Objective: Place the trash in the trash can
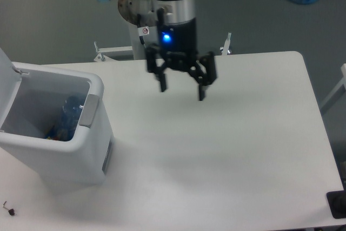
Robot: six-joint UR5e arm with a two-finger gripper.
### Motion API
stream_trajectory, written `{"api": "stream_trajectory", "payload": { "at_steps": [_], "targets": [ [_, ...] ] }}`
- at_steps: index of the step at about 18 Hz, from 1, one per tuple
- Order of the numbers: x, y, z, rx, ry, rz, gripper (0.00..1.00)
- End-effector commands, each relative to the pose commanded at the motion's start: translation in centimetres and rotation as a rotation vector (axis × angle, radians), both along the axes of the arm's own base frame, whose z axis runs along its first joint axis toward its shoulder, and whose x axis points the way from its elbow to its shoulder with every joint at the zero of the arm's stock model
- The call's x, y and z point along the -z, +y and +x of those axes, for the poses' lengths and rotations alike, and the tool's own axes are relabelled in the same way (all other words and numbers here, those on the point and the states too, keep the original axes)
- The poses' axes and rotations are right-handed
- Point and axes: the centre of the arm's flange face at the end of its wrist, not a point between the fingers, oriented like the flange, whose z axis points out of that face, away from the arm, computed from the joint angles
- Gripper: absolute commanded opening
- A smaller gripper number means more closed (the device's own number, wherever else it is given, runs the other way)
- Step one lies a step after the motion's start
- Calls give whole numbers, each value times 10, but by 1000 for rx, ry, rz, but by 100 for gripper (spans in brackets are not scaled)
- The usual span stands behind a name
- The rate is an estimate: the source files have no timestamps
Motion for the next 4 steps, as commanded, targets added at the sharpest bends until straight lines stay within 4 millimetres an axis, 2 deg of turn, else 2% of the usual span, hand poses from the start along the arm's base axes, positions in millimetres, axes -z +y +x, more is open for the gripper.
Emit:
{"api": "stream_trajectory", "payload": {
  "at_steps": [4],
  "targets": [
    [-7,-13,-5,-28,-3,1,100]
  ]
}}
